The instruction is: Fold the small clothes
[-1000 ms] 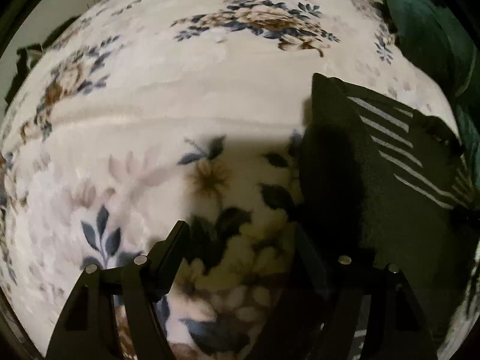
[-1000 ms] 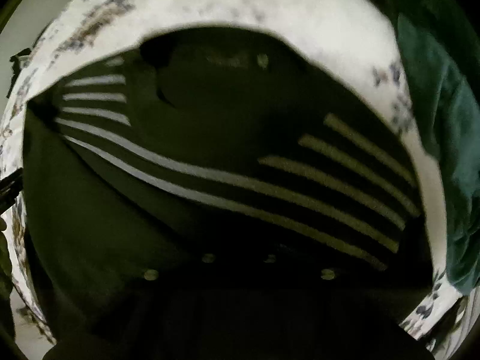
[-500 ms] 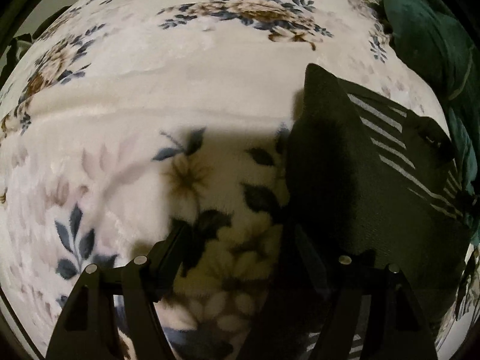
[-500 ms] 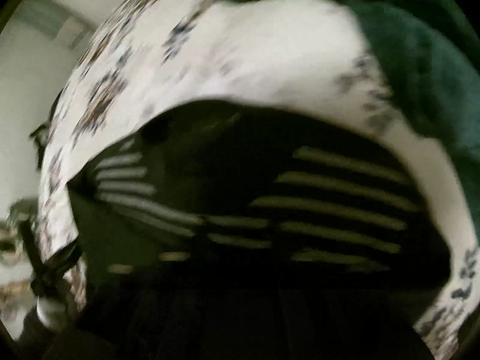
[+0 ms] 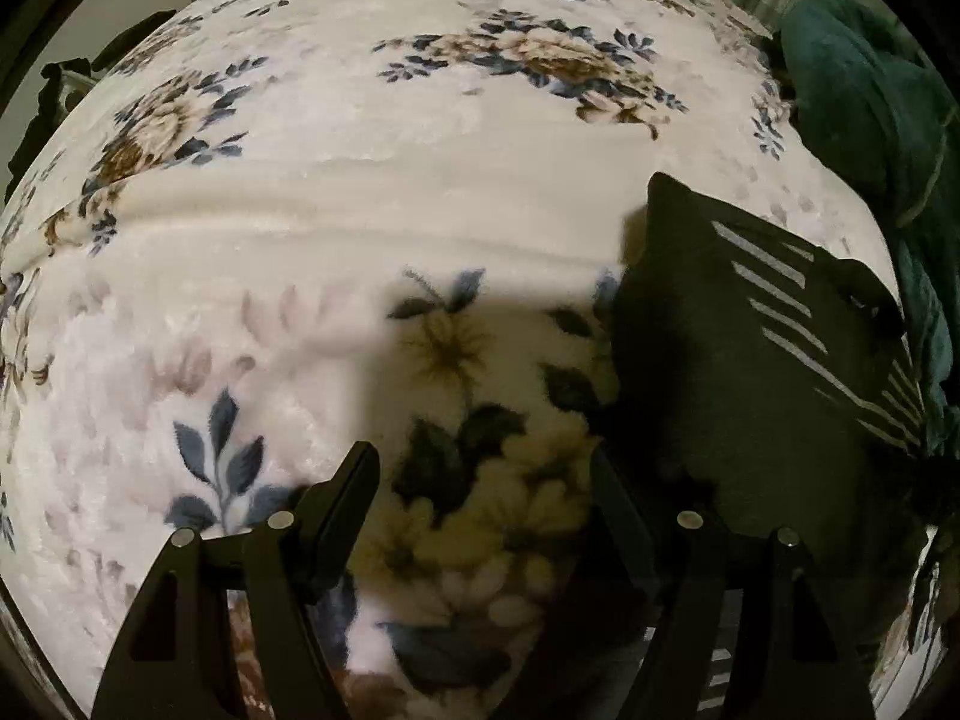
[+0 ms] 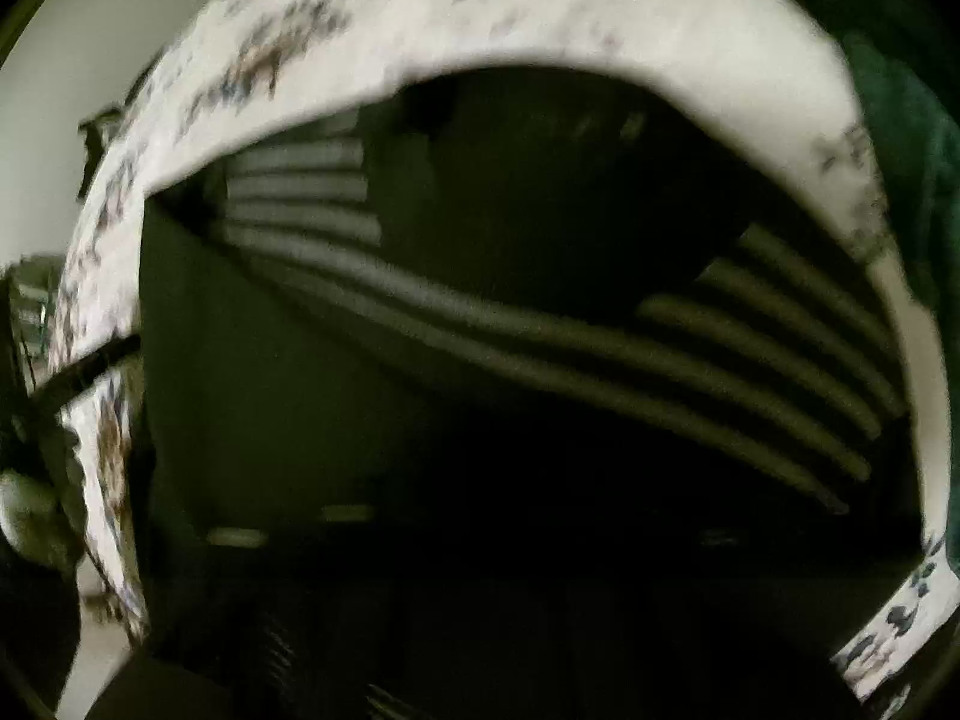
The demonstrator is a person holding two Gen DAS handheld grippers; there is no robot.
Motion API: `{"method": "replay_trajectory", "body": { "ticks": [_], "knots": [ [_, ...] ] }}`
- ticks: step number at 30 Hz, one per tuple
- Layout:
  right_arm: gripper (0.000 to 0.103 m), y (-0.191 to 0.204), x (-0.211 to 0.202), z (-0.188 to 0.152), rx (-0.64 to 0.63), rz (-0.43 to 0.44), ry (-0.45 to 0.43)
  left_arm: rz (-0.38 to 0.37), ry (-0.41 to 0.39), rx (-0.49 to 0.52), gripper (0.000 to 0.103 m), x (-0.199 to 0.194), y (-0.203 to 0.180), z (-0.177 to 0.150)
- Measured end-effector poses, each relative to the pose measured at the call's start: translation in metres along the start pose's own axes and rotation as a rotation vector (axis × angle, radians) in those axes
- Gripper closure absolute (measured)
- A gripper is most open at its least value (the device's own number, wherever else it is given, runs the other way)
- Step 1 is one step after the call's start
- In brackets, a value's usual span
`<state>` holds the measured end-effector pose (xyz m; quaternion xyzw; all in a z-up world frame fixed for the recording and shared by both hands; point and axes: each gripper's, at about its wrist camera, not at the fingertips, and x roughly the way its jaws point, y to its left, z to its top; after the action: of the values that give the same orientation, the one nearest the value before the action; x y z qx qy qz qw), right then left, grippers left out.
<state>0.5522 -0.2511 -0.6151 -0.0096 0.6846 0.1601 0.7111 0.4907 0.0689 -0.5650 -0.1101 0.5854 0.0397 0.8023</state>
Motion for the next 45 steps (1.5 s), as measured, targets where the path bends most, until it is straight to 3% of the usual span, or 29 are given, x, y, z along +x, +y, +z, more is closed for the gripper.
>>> {"method": "replay_trajectory", "body": {
  "ticks": [1, 2, 3, 4, 7, 11, 14, 19, 22, 23, 25, 27, 29, 30, 32, 33, 34, 35, 37, 38, 39, 40, 41, 45],
  "knots": [
    [0.038, 0.002, 0.007, -0.003, -0.02, -0.024, 0.021, 0.003, 0.002, -0.001, 0.032, 0.001, 0.0, -0.001],
    [0.054, 0.003, 0.01, -0.007, -0.039, -0.066, 0.007, 0.007, 0.003, -0.002, 0.032, 0.001, 0.001, -0.001],
    [0.092, 0.003, 0.009, -0.009, -0.048, -0.083, -0.018, 0.008, 0.003, -0.002, 0.032, 0.001, 0.0, 0.0],
    [0.099, 0.002, 0.004, -0.011, -0.04, -0.089, -0.046, 0.008, 0.002, 0.001, 0.032, 0.0, 0.0, 0.0],
    [0.099, -0.007, -0.024, -0.019, 0.008, -0.106, -0.159, 0.008, 0.002, 0.012, 0.032, -0.001, -0.003, 0.001],
    [0.099, -0.041, -0.041, -0.025, 0.105, -0.16, -0.195, -0.002, 0.023, 0.04, 0.032, 0.004, -0.012, 0.0],
    [0.099, -0.072, -0.04, -0.024, 0.189, -0.168, -0.172, -0.023, 0.053, 0.057, 0.032, 0.012, -0.022, 0.0],
    [0.099, -0.081, -0.031, -0.019, 0.161, -0.24, -0.145, 0.008, 0.072, 0.109, 0.032, 0.026, -0.036, 0.002],
    [0.098, -0.1, -0.03, -0.026, 0.187, -0.223, -0.104, 0.036, 0.045, 0.145, 0.032, 0.017, -0.04, 0.002],
    [0.092, -0.107, -0.036, -0.029, 0.223, -0.201, -0.103, 0.056, 0.027, 0.157, 0.032, 0.011, -0.041, 0.001],
    [0.064, -0.114, -0.052, -0.038, 0.287, -0.193, -0.114, 0.094, -0.023, 0.189, 0.032, -0.007, -0.044, -0.002],
    [0.01, -0.12, -0.07, -0.059, 0.326, -0.165, -0.13, 0.106, -0.057, 0.205, 0.032, -0.021, -0.047, -0.005],
    [0.001, -0.124, -0.091, -0.093, 0.348, -0.199, -0.129, 0.139, -0.084, 0.217, 0.019, -0.036, -0.053, -0.009],
    [0.001, -0.124, -0.097, -0.106, 0.35, -0.22, -0.129, 0.136, -0.092, 0.224, 0.007, -0.042, -0.056, -0.011],
    [0.001, -0.109, -0.102, -0.115, 0.368, -0.263, -0.13, 0.123, -0.108, 0.213, 0.006, -0.056, -0.059, -0.018],
    [0.001, -0.119, -0.115, -0.137, 0.415, -0.299, -0.152, 0.116, -0.113, 0.204, 0.006, -0.061, -0.062, -0.02],
    [0.001, -0.115, -0.117, -0.138, 0.467, -0.305, -0.17, 0.112, -0.115, 0.199, 0.006, -0.067, -0.067, -0.024],
    [0.001, -0.109, -0.114, -0.132, 0.504, -0.296, -0.185, 0.123, -0.12, 0.2, 0.006, -0.072, -0.074, -0.028],
    [0.003, -0.123, -0.124, -0.156, 0.585, -0.248, -0.23, 0.167, -0.131, 0.211, 0.006, -0.08, -0.087, -0.041],
    [0.014, -0.129, -0.121, -0.158, 0.596, -0.232, -0.238, 0.185, -0.132, 0.211, 0.006, -0.081, -0.091, -0.047],
    [0.035, -0.137, -0.117, -0.164, 0.593, -0.216, -0.23, 0.212, -0.136, 0.209, 0.006, -0.083, -0.097, -0.059],
    [0.044, -0.141, -0.109, -0.163, 0.59, -0.205, -0.216, 0.227, -0.135, 0.209, 0.006, -0.083, -0.102, -0.066],
    [0.049, -0.145, -0.094, -0.155, 0.583, -0.175, -0.197, 0.248, -0.124, 0.206, 0.006, -0.082, -0.107, -0.077],
    [0.049, -0.167, -0.036, -0.133, 0.532, -0.04, -0.074, 0.34, -0.078, 0.122, 0.006, -0.08, -0.127, -0.12]
  ]
}}
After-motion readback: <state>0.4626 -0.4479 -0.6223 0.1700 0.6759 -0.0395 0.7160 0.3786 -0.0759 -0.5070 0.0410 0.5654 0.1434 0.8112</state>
